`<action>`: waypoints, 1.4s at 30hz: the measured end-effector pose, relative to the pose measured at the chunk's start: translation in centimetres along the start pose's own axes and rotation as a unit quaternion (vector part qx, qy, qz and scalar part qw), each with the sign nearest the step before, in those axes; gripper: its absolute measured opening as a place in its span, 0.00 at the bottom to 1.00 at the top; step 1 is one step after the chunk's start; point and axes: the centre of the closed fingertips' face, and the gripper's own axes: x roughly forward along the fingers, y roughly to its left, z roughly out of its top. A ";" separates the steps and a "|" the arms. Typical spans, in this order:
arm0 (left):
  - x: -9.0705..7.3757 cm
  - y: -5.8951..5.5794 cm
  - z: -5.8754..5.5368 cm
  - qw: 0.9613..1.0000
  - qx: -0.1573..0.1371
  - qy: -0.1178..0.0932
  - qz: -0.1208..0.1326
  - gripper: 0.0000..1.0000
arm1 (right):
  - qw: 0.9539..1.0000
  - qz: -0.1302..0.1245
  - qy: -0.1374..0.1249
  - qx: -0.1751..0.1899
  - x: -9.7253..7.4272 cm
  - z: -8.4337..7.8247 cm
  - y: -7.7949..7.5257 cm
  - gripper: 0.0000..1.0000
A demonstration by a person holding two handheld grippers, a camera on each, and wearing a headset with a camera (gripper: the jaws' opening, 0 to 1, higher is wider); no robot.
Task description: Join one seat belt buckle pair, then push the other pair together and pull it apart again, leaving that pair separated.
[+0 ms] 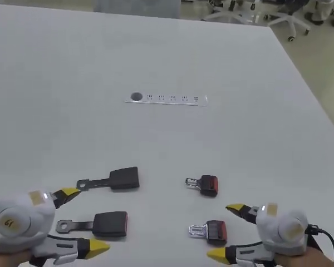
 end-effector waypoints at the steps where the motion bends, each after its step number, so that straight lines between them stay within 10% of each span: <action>1: 0.2 0.1 -0.2 1.000 0.001 0.002 -0.003 0.87 | 1.000 0.002 0.002 -0.001 0.0 -0.1 0.0 0.75; 27: 4.6 -0.1 -4.4 0.987 0.086 0.099 -0.090 0.66 | 0.989 0.096 0.084 -0.078 1.0 -2.4 0.3 0.48; 34: 4.7 -0.3 -4.5 0.979 0.138 0.107 -0.105 0.57 | 0.987 0.104 0.087 -0.084 1.0 -2.4 0.1 0.41; 38: 4.7 0.6 -4.7 0.966 0.202 0.124 -0.104 0.41 | 0.986 0.111 0.089 -0.092 1.0 -2.4 0.0 0.38; 42: 4.6 0.0 -4.7 0.961 0.209 0.128 -0.127 0.40 | 0.984 0.118 0.092 -0.100 0.9 -2.4 -0.1 0.37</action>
